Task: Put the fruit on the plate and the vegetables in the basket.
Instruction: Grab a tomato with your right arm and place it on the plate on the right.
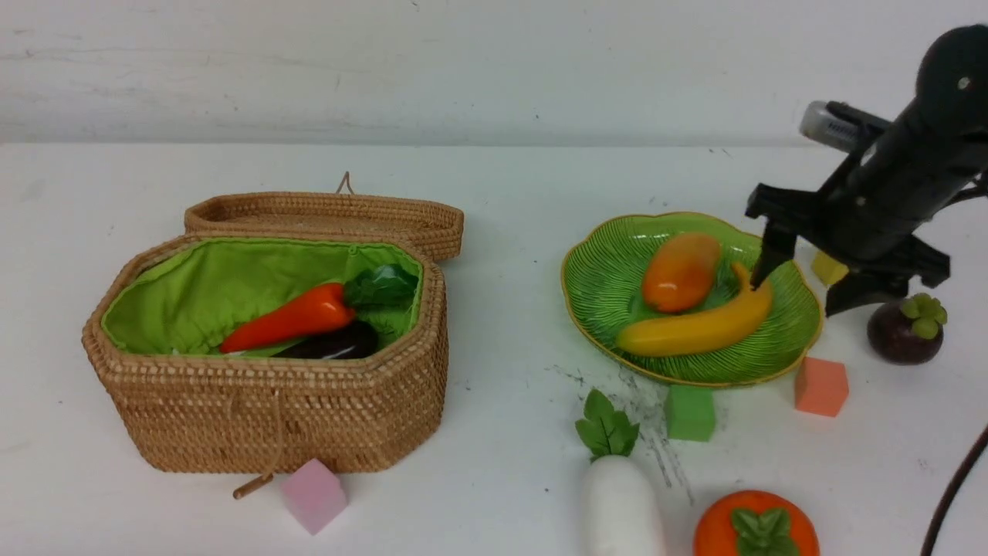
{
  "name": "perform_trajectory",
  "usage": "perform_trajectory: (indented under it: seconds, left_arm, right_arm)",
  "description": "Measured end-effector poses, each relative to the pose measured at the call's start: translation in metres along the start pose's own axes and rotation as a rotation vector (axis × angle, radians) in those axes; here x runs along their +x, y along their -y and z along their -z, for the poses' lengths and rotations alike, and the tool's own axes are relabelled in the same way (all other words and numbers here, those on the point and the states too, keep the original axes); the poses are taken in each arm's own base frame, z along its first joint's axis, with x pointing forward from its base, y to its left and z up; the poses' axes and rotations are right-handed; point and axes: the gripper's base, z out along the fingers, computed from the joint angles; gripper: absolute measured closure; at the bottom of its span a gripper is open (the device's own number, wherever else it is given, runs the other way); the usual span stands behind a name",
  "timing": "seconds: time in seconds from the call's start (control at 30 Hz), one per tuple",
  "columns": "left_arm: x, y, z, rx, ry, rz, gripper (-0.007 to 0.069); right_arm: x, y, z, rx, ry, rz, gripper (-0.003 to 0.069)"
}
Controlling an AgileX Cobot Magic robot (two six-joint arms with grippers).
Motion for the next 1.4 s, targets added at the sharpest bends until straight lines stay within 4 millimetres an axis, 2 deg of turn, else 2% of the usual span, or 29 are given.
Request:
perform_trajectory:
  seconds: [0.03,0.07,0.13,0.17,0.2,0.33,0.47,0.6,0.77,1.1,1.23,1.4]
  left_arm:
    - [0.0,0.0,0.0,0.0,0.0,0.0,0.0402]
    - [0.0,0.0,0.0,0.0,0.0,0.0,0.04]
    - [0.0,0.0,0.0,0.0,0.0,0.0,0.0397]
    - [0.0,0.0,0.0,0.0,0.0,0.0,0.0397]
    - [0.0,0.0,0.0,0.0,0.0,0.0,0.0396]
    - [0.0,0.0,0.0,0.0,0.0,0.0,0.0389]
    - [0.0,0.0,0.0,0.0,0.0,0.0,0.0388]
    - [0.0,0.0,0.0,0.0,0.0,0.0,0.0386]
    - [0.0,0.0,0.0,0.0,0.0,0.0,0.0386]
    - [0.0,0.0,0.0,0.0,0.0,0.0,0.0386]
    - [0.0,0.0,0.0,0.0,0.0,0.0,0.0386]
    - [0.0,0.0,0.0,0.0,0.0,0.0,0.0386]
  right_arm:
    - [0.002,-0.001,0.005,-0.004,0.007,0.004,0.0095]
    - [0.014,-0.001,0.015,-0.01,0.008,0.016,0.0096]
    - [0.036,0.0,0.017,-0.004,-0.026,0.035,0.0096]
    - [0.039,0.0,0.017,-0.003,-0.031,0.037,0.0096]
    - [0.062,0.002,0.014,0.008,-0.077,0.063,0.0096]
    - [0.114,0.017,-0.006,0.059,-0.23,0.101,0.0096]
    - [0.139,0.039,-0.025,0.073,-0.313,0.098,0.0084]
    - [0.147,0.041,-0.032,-0.031,-0.304,0.099,0.0077]
    - [0.15,0.033,-0.034,-0.145,-0.296,0.104,0.0077]
    - [0.153,0.037,-0.04,-0.151,-0.276,0.11,0.0085]
    - [0.155,0.036,-0.043,-0.168,-0.276,0.088,0.0199]
    - [0.154,0.036,-0.042,-0.175,-0.269,0.112,0.0204]
